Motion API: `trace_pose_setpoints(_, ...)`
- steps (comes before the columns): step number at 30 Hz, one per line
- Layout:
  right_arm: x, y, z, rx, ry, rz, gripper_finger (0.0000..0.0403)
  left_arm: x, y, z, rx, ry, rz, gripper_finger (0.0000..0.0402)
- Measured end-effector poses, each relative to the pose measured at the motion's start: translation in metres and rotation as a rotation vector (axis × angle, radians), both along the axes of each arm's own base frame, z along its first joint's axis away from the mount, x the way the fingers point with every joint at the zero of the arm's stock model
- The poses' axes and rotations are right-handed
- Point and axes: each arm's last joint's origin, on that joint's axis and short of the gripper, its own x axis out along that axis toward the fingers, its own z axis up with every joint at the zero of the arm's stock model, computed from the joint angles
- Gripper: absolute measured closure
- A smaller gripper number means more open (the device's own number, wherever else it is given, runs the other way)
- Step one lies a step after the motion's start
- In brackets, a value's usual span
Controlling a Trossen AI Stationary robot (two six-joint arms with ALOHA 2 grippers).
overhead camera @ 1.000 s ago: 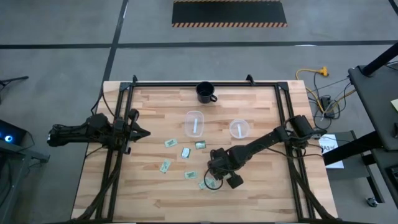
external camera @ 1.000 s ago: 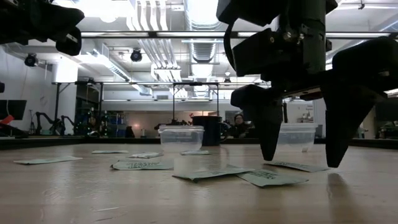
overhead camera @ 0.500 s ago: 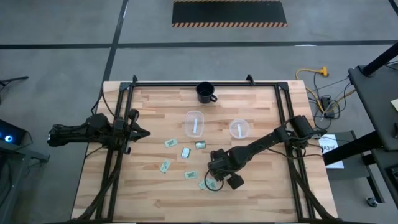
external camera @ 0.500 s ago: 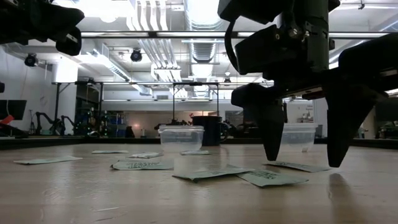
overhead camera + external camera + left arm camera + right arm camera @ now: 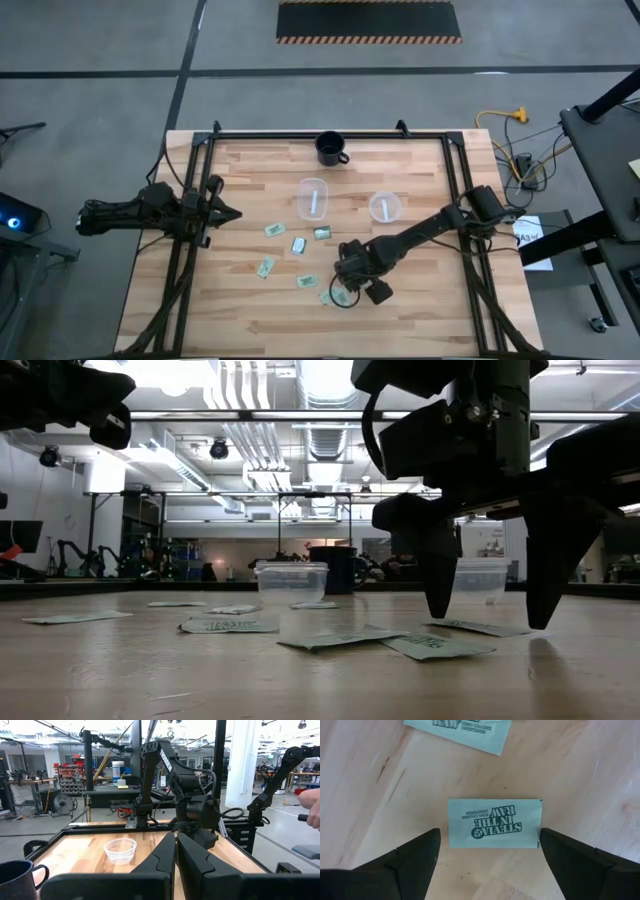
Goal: Pick and place items into bin
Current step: Put the white stevia packet into the right transparent bin
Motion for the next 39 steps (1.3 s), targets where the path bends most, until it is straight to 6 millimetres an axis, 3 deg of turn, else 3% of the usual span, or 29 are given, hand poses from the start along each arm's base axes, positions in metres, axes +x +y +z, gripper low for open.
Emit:
trace_pose_setpoints(7,-0.004,0.007,0.002,-0.015,0.01,0.065,0.0071,0.0,0.0,0.0,0.0,0.0,0.0,0.0401)
trace_pose_setpoints(15,0.011,0.013,0.013,-0.042,0.006,0.074,0.0064,0.0,0.0,0.0,0.0,0.0,0.0,0.0401)
trace_pose_setpoints(24,0.024,0.018,-0.001,-0.076,0.11,0.073,0.0069,0.0,0.0,0.0,0.0,0.0,0.0,0.0401)
trace_pose_setpoints(39,0.023,0.017,-0.002,-0.067,0.102,0.054,0.0067,0.0,0.0,0.0,0.0,0.0,0.0,0.0401)
